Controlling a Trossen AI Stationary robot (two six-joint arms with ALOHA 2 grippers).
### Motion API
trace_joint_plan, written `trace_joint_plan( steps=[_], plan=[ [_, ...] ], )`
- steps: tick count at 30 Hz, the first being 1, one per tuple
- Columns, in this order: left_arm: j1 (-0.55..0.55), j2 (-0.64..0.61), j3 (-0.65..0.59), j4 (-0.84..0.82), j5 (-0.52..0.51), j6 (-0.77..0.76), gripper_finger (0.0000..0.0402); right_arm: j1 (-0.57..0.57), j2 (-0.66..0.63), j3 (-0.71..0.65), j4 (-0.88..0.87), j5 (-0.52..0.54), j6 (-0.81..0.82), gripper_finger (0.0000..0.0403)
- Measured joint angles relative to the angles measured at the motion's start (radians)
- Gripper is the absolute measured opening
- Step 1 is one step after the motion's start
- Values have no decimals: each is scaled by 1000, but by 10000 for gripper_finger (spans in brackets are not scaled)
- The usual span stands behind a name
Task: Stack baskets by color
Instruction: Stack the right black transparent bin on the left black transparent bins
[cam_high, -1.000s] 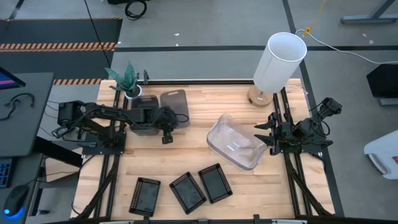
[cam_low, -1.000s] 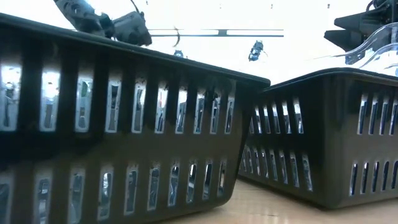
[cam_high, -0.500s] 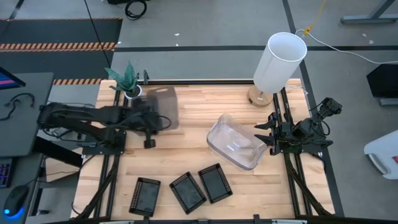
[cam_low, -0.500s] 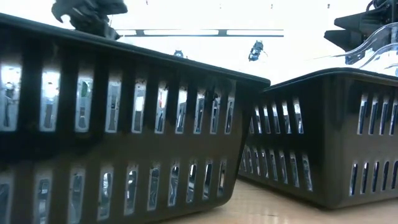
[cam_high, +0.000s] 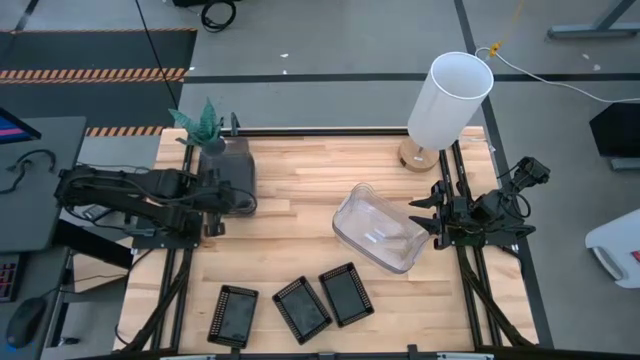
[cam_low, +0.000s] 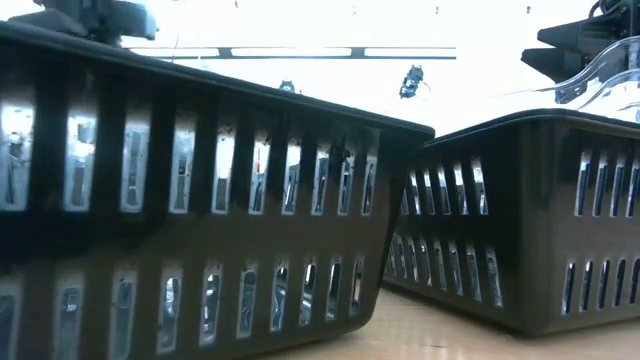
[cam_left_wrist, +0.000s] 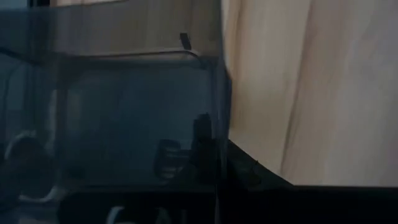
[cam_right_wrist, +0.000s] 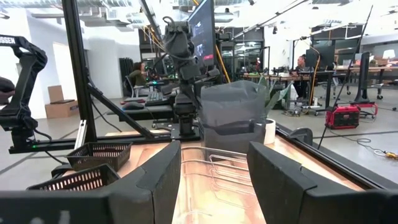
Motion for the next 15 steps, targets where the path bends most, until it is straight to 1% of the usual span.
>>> trace_joint_plan(
  steps=[3,7,12,15],
  plan=[
    [0,2,0,-35,-2,4,4,0,0,0,0,0,0,189],
    [0,3,-25,-36,0,51,4,0,0,0,0,0,0,189],
    [1,3,-91,-19,27,98,4,0,0,0,0,0,0,189],
    [1,3,-103,1,58,108,9,0,0,0,0,0,0,189]
  ],
)
